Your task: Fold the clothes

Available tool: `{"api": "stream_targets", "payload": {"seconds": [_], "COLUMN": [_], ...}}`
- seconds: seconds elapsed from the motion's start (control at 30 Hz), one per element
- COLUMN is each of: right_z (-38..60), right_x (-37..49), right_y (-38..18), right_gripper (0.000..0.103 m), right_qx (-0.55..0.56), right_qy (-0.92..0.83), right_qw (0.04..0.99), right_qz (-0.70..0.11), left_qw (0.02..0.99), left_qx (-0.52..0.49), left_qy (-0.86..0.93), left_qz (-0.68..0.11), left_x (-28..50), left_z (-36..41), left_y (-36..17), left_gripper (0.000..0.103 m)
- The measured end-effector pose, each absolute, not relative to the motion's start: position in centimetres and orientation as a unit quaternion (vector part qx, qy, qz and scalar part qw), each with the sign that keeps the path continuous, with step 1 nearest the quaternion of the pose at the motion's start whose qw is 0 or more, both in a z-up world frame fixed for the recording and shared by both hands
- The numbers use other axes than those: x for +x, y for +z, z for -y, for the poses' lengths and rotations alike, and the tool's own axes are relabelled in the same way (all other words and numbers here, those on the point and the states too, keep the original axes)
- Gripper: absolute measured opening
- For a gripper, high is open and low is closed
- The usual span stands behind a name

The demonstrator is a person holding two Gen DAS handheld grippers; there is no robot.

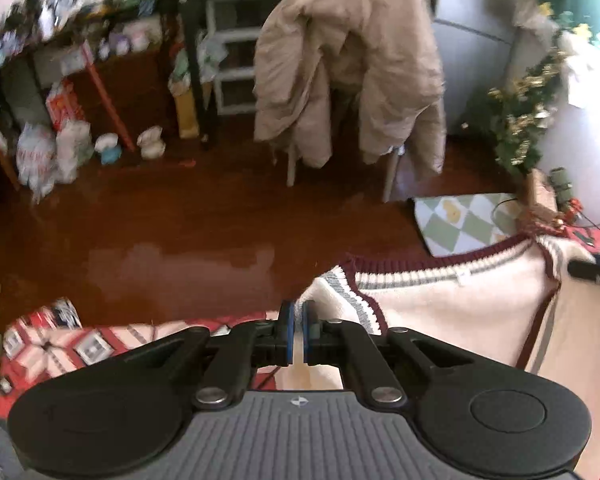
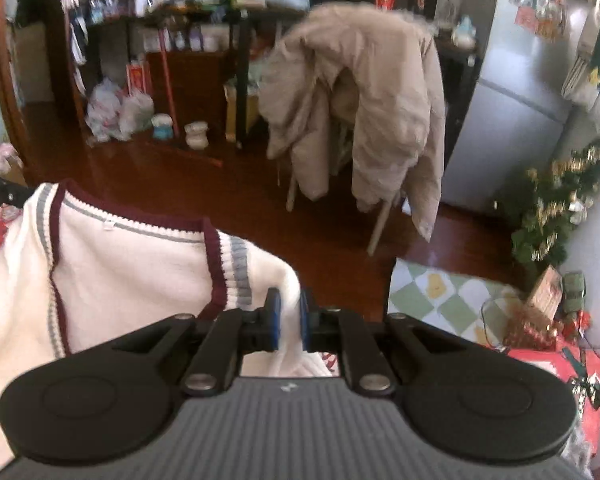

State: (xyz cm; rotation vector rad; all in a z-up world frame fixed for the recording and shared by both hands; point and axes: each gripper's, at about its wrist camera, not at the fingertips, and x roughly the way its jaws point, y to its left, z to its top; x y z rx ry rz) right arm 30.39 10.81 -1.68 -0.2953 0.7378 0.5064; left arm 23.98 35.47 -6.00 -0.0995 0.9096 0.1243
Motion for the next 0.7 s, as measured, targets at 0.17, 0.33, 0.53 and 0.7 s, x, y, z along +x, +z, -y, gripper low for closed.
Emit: {"api": "stream_targets", "payload": {"seconds": [0.17,0.33,0.53,0.7], "right_z": [-10.9,-8.1,-4.6,-1.7], "right_x": [31.8,29.7,22.1,12.8], "right_y": [-4.7,-3.9,-1.4,-0.8], "right_gripper": [0.031,0.068,0.091,0.102], "right_qx": [-0.093,-0.043,-0.068,-0.066], "right_qy": [0.236,0.245,0.291,0.319], "right_qw": [0.888,0.895,0.888,0.876], "right_qz": [-0.385,-0.371,-0.350,-0.356], "left_qw": [0.873,0.884,0.898,0.903], "left_qx": [-0.117,-0.108,-0.112,-0.149], "left_qy": [0.064,0.038,0.030,0.019], "left_qz": [-0.470,-0.453,-0.425,-0.403], "left_x": [23.7,19.5,12.3,5.5], "left_z": [-36.8,-37.1,-37.3,-36.5], "left_y": [-8.1,-6.5,-4.1,-3.1], "left_gripper": [0.019,0.039,0.048,0.051]}}
